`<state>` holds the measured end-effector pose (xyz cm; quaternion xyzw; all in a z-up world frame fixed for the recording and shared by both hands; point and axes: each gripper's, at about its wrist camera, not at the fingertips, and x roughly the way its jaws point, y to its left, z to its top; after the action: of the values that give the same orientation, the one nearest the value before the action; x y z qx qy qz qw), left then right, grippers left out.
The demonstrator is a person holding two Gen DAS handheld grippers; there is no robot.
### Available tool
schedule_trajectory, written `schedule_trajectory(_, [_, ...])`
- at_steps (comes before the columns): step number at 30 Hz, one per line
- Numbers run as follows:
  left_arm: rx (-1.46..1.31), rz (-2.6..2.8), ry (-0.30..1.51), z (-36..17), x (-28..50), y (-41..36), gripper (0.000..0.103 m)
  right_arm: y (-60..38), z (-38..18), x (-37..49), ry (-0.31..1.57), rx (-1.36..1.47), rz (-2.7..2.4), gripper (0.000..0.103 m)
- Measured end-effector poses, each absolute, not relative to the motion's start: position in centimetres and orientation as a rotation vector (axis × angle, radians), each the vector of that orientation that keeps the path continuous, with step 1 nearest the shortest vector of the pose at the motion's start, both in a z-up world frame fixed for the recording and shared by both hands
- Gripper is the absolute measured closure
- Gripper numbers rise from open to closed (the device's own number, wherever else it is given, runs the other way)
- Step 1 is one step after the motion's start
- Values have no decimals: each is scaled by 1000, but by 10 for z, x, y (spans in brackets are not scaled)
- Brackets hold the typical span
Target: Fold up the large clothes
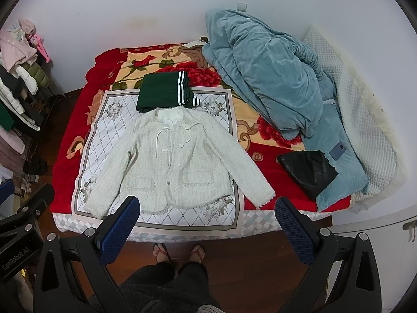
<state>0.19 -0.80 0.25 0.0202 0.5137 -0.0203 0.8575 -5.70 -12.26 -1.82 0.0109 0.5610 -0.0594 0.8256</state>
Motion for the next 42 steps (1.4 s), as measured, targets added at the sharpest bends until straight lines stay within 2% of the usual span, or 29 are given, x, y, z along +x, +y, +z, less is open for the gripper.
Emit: schedule_trajectory(42, [36,-44,1071,11,-2,-29,0,-122,-7,-70,1185,30,-122,0])
